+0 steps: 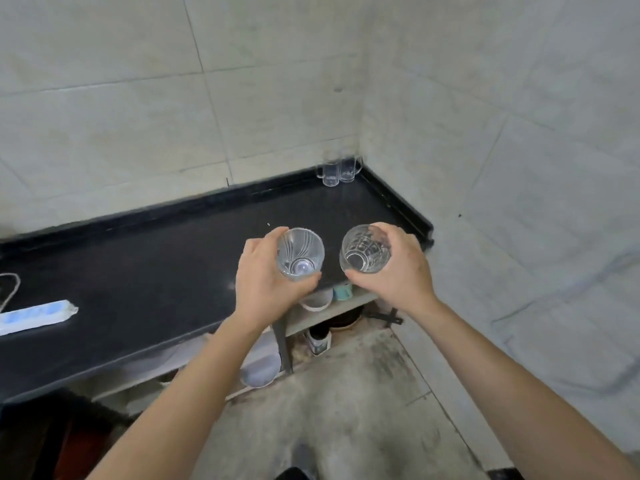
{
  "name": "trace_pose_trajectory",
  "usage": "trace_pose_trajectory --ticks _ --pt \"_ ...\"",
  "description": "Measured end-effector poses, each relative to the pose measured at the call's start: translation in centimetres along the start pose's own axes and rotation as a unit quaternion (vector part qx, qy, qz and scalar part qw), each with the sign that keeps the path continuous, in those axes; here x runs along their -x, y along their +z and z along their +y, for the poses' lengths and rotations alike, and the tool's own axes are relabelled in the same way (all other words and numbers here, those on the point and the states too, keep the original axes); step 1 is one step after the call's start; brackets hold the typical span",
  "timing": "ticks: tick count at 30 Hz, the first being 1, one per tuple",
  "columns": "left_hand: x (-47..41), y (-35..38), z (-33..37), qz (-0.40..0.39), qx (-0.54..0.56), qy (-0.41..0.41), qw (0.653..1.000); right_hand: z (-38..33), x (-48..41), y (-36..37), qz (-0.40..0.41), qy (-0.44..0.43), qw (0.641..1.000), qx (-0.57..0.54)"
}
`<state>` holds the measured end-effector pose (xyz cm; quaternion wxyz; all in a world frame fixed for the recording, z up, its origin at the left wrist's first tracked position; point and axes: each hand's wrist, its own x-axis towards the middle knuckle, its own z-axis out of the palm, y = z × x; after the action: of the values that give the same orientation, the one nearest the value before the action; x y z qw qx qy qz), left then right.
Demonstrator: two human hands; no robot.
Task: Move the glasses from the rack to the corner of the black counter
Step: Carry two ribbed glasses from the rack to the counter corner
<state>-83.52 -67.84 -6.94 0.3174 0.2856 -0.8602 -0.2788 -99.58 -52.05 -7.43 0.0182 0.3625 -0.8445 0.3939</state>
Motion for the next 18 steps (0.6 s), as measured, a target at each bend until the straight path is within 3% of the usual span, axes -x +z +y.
trace_pose_trajectory --ticks 5,10,18 --pt "-11.8 4.0 -1.3 -0.04 -0.006 0.023 0.999 2.4 -9.8 0.6 0.021 0.048 0.999 0.008" --pt "-19.8 10.4 -2.3 -0.052 0.012 -0.009 0.999 7.6 -18.2 2.8 0.028 0.091 0.995 0.003" --pt "-31.8 23.2 -4.1 -0.067 -0.015 -0.088 0.994 20.0 -33.8 7.7 -0.063 0.1 0.993 -0.003"
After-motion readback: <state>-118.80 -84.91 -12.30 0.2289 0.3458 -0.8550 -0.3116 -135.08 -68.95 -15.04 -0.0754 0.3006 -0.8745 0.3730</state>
